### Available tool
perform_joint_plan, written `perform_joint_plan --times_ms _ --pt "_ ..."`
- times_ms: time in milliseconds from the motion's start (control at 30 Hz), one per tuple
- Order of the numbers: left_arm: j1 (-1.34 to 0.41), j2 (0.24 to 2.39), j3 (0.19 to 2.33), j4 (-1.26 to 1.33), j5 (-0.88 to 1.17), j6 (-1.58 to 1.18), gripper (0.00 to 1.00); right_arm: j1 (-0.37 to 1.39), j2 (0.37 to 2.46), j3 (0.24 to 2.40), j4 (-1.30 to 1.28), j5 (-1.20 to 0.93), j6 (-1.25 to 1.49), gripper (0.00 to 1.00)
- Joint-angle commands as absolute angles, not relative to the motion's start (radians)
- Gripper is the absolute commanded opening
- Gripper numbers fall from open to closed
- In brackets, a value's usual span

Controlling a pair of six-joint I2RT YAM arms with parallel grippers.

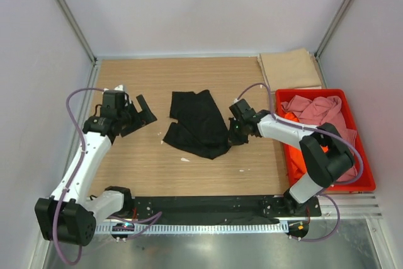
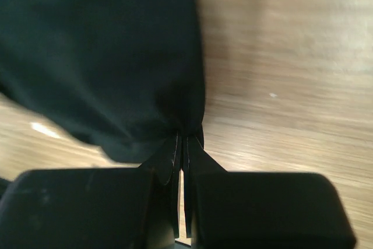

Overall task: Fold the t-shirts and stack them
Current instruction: Move the tshirt to the center of the board, then flatten the tshirt out

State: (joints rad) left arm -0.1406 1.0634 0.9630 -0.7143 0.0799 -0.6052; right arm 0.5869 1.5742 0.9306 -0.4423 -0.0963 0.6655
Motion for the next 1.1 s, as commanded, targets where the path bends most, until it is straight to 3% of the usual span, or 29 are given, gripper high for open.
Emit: perform_joint_plan --times_ms 0,67,167,233,400,533,700,867,967,1067 --pt "-0.123 1.113 0.887 -0.582 0.208 -0.675 0.96 0.594 1.508 0.904 -0.313 -0.106 0.675 0.05" --pt "-0.123 1.146 0.874 -0.566 0.236 -0.699 0.93 0.598 1.458 0.839 -0.317 -0.124 0.681 0.09" --pt "-0.123 1.198 0.856 -0.528 0.252 -0.707 0.90 0.598 1.343 0.819 -0.479 -0.019 0.698 0.32" --pt "-0.123 1.221 0.838 -0.508 0.255 -0.719 0.87 0.598 1.286 0.845 -0.528 0.049 0.700 0.38" --pt "-0.141 1.255 0.737 -0.371 0.307 -0.798 0.77 0.643 1.292 0.899 -0.447 0.034 0.658 0.40" --pt "-0.196 1.314 0.706 -0.310 0.290 -0.816 0.74 0.738 1.390 0.998 -0.387 0.089 0.589 0.41" --pt "-0.213 1.425 0.709 -0.282 0.270 -0.816 0.70 0.874 1.543 1.060 -0.226 0.198 0.483 0.48" --pt "-0.213 1.511 0.741 -0.252 0.302 -0.808 0.66 0.902 1.672 1.094 -0.187 0.301 0.414 0.55" --pt "-0.216 1.528 0.741 -0.219 0.311 -0.813 0.53 0.904 1.707 1.071 -0.155 0.290 0.382 0.58" --pt "-0.224 1.555 0.742 -0.192 0.339 -0.822 0.32 0.904 1.746 1.095 -0.179 0.290 0.380 0.59"
